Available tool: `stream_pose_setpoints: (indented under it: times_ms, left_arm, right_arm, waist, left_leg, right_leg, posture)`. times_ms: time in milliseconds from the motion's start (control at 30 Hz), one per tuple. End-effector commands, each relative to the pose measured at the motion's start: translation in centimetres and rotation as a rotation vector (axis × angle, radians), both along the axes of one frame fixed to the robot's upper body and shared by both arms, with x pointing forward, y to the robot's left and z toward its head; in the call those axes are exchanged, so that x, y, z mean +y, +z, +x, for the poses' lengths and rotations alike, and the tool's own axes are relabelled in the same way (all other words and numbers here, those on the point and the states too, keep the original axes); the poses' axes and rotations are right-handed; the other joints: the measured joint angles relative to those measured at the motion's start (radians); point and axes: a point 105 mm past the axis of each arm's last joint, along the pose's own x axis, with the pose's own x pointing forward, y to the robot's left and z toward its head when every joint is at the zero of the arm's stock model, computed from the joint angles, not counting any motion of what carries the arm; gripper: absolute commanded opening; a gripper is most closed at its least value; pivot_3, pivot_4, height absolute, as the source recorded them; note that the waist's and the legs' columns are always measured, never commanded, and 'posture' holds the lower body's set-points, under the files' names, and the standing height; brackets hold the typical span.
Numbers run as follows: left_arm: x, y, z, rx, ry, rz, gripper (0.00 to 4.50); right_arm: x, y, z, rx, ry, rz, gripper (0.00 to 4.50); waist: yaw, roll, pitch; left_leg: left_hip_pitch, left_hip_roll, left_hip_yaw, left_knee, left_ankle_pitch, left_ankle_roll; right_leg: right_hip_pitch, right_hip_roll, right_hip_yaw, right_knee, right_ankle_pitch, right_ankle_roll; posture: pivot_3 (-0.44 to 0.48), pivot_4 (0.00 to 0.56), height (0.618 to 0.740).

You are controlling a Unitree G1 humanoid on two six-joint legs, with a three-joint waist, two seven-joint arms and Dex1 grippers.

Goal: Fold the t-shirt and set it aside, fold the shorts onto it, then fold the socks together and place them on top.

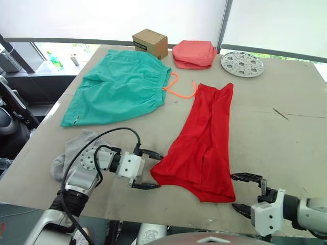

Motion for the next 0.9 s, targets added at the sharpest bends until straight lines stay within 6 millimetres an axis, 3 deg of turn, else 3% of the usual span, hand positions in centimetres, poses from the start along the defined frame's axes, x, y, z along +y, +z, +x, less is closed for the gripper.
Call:
stream_pose_setpoints:
  times_ms: [33,200,500,800,833,900]
  left_arm:
    - [-0.3,1.6,1.2,-0.069,0.007,-0.01,4.4]
    - [-0.6,2.7,1.6,-0.199,-0.013,-0.041,4.4]
    - [-0.2,3.4,1.9,-0.381,-0.053,-0.054,4.4]
    - [0.6,2.3,0.4,-0.399,-0.089,-0.063,4.4]
    - [0.6,2.1,0.3,-0.39,-0.093,-0.06,4.46]
    - [0.7,1.7,-0.1,-0.373,-0.102,-0.055,3.9]
  right_arm:
    - [1.1,0.2,-0.1,-0.022,0.042,0.004,4.5]
    - [1.3,0.3,0.7,-0.047,0.041,-0.001,4.5]
    - [1.5,0.5,1.1,-0.083,0.017,0.017,4.5]
    - [1.8,0.2,0.0,-0.06,0.02,0.017,4.5]
    - [1.8,0.1,-0.1,-0.055,0.019,0.017,4.24]
    - [1.8,-0.1,0.0,-0.04,0.011,0.019,3.65]
  waist:
    - [0.001,0.0,0.0]
    - [0.0,0.0,0.0]
    - [0.001,0.0,0.0]
    - [0.001,0.0,0.0]
    - [0.001,0.0,0.0]
    - [0.001,0.0,0.0]
  left_leg:
    - [0.0,0.0,0.0,0.0,0.0,0.0]
    - [-0.001,0.002,0.0,0.0,0.003,0.004]
    - [0.0,0.002,0.0,0.001,0.003,0.004]
    - [0.0,0.002,0.001,0.001,0.003,0.004]
    - [0.0,0.002,0.001,0.001,0.003,0.004]
    - [0.0,0.001,0.001,0.001,0.003,0.004]
  right_leg:
    - [0.0,0.001,0.0,0.001,0.0,0.0]
    - [0.0,0.008,0.0,0.001,0.0,-0.001]
    - [0.0,0.006,0.001,0.002,0.0,-0.001]
    - [0.0,0.008,0.001,0.003,0.0,-0.001]
    - [0.0,0.008,0.001,0.003,0.0,-0.001]
    - [0.0,0.007,0.001,0.003,0.0,-0.001]
  posture:
    - [0.0,0.15,0.74]
    - [0.0,0.15,0.74]
    - [0.0,0.15,0.74]
    - [0.0,0.15,0.74]
    - [0.0,0.15,0.74]
    - [0.0,0.15,0.74]
